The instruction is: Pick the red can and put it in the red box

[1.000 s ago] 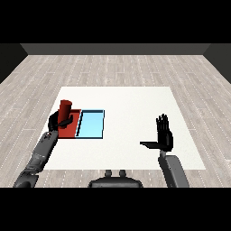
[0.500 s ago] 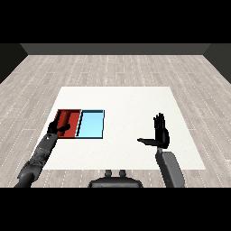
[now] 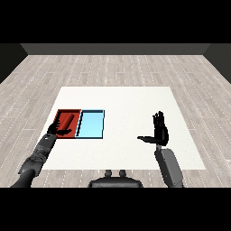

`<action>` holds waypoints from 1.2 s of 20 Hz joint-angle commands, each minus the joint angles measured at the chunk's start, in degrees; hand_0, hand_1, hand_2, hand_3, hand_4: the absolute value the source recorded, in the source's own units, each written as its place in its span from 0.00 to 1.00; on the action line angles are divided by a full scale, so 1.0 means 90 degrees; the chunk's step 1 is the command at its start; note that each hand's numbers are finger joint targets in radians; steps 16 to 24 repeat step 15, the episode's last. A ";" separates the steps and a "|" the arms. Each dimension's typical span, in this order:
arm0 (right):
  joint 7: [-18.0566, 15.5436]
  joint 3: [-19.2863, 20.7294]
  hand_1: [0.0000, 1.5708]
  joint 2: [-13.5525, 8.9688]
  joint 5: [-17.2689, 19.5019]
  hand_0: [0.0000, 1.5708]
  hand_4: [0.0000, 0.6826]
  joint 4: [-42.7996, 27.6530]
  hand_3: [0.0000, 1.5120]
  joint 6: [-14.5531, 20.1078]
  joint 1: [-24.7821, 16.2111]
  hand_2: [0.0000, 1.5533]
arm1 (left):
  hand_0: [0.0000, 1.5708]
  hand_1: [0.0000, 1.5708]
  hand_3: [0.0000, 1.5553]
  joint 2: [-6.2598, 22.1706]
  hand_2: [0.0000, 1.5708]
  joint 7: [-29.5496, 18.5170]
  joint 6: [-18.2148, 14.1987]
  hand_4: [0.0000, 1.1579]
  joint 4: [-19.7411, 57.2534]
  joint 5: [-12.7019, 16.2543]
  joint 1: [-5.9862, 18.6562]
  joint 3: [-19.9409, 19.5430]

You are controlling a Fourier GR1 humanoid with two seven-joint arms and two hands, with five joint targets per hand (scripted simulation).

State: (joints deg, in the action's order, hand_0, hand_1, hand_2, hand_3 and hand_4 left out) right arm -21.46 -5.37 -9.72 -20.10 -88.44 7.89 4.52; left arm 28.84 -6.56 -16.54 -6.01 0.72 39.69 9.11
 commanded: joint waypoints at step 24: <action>-0.0135 -0.0012 0.00 -0.0342 0.0037 0.00 0.00 0.0095 0.00 -0.0587 0.0029 0.00 | 0.00 0.00 0.00 -0.1853 0.00 -0.4070 0.2694 0.00 -0.3782 0.2781 -0.0991 -0.1915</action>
